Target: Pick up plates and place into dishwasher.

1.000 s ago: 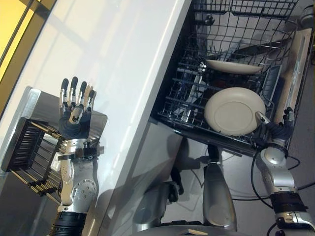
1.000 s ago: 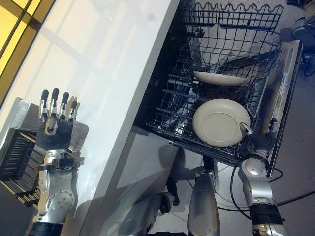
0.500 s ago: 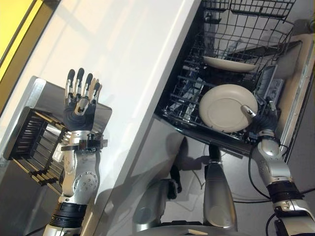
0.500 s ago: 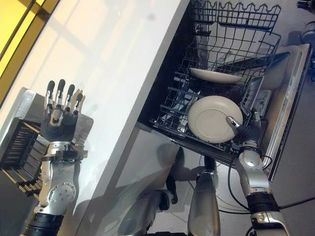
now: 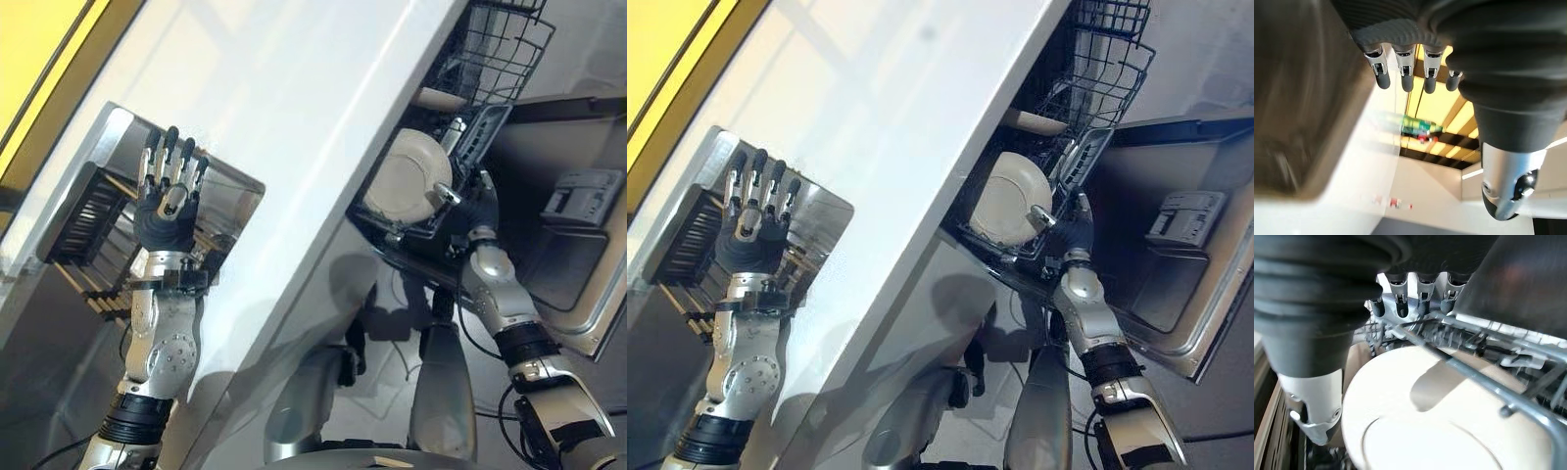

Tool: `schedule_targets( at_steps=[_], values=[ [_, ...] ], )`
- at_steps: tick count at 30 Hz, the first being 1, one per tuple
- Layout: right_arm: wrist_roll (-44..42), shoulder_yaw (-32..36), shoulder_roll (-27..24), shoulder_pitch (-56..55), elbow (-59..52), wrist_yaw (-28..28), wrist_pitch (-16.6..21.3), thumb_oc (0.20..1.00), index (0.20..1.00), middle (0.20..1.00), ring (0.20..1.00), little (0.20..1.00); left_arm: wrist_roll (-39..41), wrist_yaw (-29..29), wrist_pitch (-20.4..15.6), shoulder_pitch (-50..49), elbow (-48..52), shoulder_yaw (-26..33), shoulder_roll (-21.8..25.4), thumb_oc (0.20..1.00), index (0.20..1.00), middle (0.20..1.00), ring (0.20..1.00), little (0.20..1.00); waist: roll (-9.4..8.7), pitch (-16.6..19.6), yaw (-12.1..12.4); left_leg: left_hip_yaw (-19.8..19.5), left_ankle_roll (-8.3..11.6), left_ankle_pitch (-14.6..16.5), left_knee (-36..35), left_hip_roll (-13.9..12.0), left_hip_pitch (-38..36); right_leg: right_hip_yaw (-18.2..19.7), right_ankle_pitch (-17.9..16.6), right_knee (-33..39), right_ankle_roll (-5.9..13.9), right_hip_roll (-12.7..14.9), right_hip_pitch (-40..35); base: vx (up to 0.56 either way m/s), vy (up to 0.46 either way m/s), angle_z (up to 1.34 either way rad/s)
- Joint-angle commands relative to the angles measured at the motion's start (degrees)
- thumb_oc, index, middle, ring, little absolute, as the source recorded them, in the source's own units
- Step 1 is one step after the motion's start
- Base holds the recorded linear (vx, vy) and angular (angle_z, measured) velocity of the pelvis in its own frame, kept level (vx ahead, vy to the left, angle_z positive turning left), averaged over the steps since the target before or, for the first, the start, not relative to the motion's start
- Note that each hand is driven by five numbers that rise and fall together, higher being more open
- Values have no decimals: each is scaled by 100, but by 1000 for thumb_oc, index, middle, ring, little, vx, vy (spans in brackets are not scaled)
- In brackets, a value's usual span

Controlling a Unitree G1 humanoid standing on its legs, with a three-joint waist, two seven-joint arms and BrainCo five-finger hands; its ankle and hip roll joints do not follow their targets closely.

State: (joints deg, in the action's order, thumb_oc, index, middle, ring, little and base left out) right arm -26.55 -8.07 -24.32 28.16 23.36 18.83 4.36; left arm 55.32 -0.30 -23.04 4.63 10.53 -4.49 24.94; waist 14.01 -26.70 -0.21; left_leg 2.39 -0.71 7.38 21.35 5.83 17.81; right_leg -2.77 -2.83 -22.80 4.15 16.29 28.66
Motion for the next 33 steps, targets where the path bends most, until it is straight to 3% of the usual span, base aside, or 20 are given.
schedule_targets(
  at_steps=[1,10,16,24,28,33],
  values=[
    [-27,-429,336,1099,-422,-327,89,1000,1000,1000,1000,1000,267,-41,-248,-377,203,-222,-310,1000,1000,1000,1000,1000,279,-306,384,162,-38,487,880,156,477,76,146,255,109,557,-471,-8,142,25],
    [-135,-492,409,1882,-215,-212,74,1000,1000,1000,1000,1000,512,-467,-279,-530,99,-209,-252,1000,1000,1000,1000,1000,362,-214,871,100,-10,367,657,267,505,-451,-14,442,147,917,-636,-30,51,18],
    [-272,-576,418,2000,-247,-291,209,1000,1000,1000,1000,1000,549,-549,-227,-564,165,-172,-207,1000,1000,1000,1000,1000,380,-183,979,79,-11,336,613,301,497,-602,-69,448,162,1025,-683,-28,7,24],
    [-1086,-540,349,1943,-318,-1151,628,1000,1000,1000,1000,1000,708,-781,-166,-649,114,-91,-192,1000,1000,1000,1000,1000,487,-81,914,134,-24,302,506,346,401,-577,-166,528,188,1110,-698,-10,9,5],
    [-879,-417,201,1844,-112,-966,569,1000,1000,1000,1000,1000,848,-854,-138,-710,117,-38,-194,1000,1000,1000,1000,1000,553,-21,827,165,-27,276,390,360,297,-527,-227,649,196,1126,-744,-18,21,-5],
    [-319,-311,20,1534,-191,-372,304,1000,1000,1000,1000,1000,938,-941,-183,-756,133,-23,-205,1000,1000,1000,1000,1000,509,-21,640,214,-55,258,286,325,221,-385,-300,813,196,1035,-735,-45,-21,-3]
  ],
)
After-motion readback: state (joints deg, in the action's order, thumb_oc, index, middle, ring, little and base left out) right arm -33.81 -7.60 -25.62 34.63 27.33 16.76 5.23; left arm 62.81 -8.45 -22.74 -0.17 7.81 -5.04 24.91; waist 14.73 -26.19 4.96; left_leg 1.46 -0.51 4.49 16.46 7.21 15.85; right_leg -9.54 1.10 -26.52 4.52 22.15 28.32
